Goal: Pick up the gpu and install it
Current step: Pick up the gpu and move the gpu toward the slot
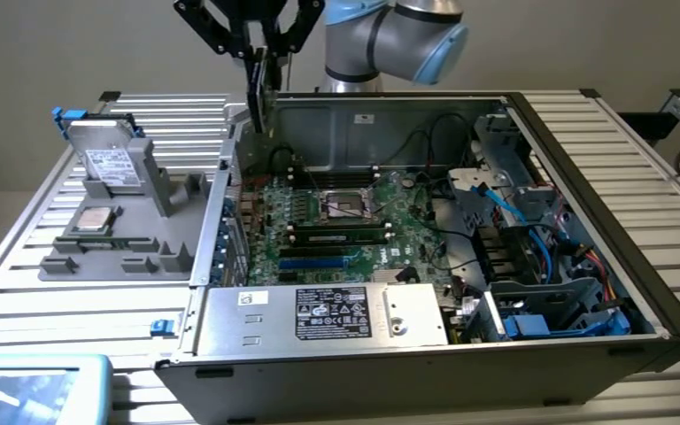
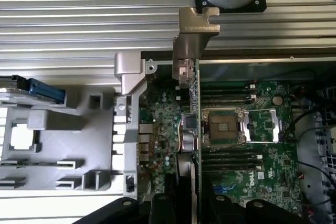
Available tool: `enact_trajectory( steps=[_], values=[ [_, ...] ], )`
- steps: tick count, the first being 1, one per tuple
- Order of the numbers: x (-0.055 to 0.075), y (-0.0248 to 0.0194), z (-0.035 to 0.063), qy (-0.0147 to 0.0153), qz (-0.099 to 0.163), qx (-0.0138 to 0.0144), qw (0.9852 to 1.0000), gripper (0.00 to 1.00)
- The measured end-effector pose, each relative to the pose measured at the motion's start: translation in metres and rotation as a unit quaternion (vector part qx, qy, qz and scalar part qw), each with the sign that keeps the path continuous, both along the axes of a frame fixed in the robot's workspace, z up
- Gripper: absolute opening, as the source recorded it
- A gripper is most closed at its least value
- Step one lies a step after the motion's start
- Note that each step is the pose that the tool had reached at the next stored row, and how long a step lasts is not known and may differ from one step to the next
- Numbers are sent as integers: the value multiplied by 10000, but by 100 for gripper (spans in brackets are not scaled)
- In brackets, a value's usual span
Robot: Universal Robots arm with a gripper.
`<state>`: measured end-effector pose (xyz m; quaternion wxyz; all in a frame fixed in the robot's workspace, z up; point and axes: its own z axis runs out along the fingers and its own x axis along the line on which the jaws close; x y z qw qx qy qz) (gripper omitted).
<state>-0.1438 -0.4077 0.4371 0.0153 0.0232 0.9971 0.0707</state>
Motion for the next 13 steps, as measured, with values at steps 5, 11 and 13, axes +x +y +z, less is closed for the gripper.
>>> enact_trajectory(
  steps=[5, 11, 13],
  values=[
    [195, -9, -5, 64, 0, 1, 10000, 29],
    [403, -50, -13, 166, 0, 1, 9999, 29],
    [473, -67, -14, 194, 0, 0, 9998, 29]
  ],
)
